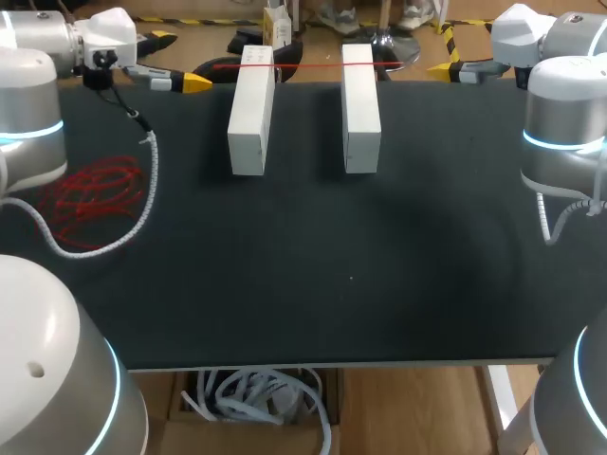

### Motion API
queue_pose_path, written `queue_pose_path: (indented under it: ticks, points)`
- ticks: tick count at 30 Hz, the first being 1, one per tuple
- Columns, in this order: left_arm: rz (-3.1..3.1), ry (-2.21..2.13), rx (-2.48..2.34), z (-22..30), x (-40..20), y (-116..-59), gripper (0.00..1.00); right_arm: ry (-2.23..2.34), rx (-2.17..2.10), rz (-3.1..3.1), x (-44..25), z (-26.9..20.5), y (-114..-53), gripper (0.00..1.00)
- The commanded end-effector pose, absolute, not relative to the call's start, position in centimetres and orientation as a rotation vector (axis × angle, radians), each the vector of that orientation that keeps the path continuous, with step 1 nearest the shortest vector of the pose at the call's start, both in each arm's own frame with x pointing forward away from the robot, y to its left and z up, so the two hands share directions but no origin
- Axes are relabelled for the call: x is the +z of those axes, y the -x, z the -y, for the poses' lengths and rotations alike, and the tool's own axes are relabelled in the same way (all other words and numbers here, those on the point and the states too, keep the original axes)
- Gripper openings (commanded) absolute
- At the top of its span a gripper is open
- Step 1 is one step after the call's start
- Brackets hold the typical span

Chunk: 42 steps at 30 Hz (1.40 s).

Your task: Grab the tape and strap the tape.

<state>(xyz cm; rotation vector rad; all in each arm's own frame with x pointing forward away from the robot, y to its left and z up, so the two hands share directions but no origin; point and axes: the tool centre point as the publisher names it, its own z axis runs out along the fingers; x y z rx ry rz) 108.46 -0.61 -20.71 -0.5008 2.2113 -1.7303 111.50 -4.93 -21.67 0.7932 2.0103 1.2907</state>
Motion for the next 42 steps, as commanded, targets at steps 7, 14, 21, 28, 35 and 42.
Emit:
queue_pose_path:
  ticks: [7, 14, 21, 28, 35, 42]
  points:
    - [-2.370, -0.074, -1.975, -0.3, -19.5, -111.2, 1.00, -0.793, 1.291, -2.011, -21.7, 5.0, -111.5, 1.00]
    - [-2.425, -0.193, -2.015, -0.9, -20.0, -112.9, 1.00, -0.793, 1.291, -2.011, -21.7, 5.0, -111.5, 1.00]
    - [-2.445, -0.278, -2.052, -0.9, -21.0, -114.7, 0.66, -0.793, 1.291, -2.011, -21.7, 5.0, -111.5, 1.00]
    - [-2.437, -0.345, -2.093, -0.5, -22.0, -116.5, 0.45, -0.793, 1.291, -2.011, -21.7, 5.0, -111.5, 1.00]
    - [-2.426, -0.362, -2.142, 0.1, -23.3, -117.4, 0.45, -0.793, 1.291, -2.011, -21.7, 5.0, -111.5, 1.00]
    - [-2.449, -0.325, -2.172, -0.6, -25.9, -118.6, 0.44, -0.793, 1.291, -2.011, -21.7, 5.0, -111.5, 1.00]
